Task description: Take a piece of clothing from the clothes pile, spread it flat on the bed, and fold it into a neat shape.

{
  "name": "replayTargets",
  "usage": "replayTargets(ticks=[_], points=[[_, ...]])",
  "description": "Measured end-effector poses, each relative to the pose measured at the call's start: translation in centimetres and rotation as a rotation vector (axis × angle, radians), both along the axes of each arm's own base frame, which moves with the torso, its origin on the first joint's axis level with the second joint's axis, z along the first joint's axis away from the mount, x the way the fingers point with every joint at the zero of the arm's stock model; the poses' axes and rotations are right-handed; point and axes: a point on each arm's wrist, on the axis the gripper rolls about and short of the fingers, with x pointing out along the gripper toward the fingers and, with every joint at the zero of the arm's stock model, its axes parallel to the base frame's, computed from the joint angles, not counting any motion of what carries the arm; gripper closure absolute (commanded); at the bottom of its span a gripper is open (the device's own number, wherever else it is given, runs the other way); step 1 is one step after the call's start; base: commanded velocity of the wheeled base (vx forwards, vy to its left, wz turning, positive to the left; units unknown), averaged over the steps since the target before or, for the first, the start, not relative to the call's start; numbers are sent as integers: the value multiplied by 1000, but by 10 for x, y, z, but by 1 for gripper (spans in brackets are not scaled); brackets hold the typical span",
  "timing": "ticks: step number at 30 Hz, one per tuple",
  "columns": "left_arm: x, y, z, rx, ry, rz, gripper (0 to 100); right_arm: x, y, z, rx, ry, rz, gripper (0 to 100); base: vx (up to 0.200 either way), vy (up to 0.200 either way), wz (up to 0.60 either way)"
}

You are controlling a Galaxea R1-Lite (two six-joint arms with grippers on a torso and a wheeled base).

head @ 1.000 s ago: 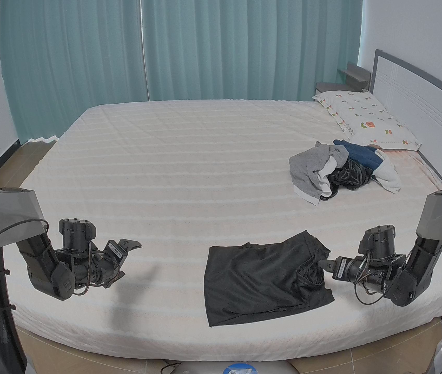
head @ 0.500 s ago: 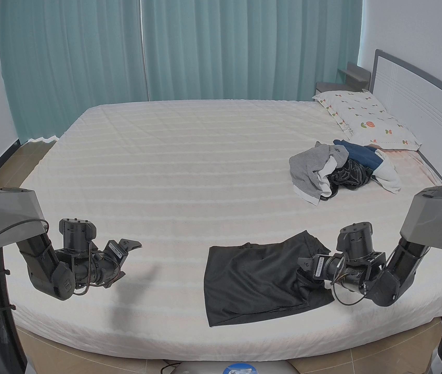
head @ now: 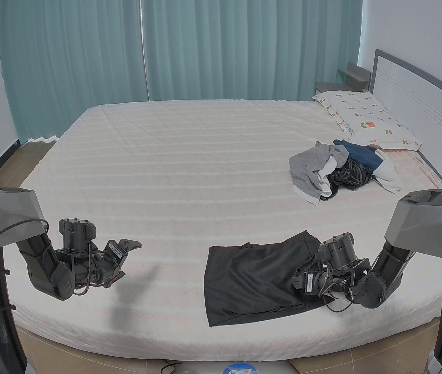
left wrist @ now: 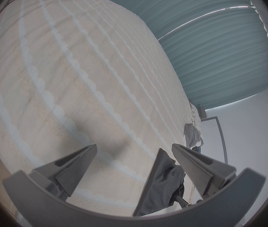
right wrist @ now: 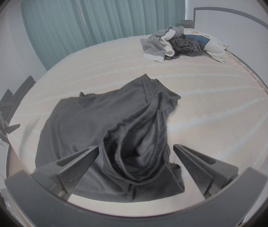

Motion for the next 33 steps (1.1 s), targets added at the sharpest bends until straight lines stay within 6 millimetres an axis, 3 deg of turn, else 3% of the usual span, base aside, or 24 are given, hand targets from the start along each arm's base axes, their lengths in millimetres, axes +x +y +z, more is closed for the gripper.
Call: replayTargets(ticks=[21, 27, 33], points=[[0, 0, 0, 0, 1, 0, 0, -33, -77, -3, -31, 116, -92, 0, 0, 0, 0], [0, 0, 0, 0, 2, 0, 0, -36, -88, 4, 41, 78, -77, 0, 0, 0, 0], [0, 0, 0, 3, -3, 5, 0, -35, -90, 24, 148, 11, -46, 0, 0, 0, 0]])
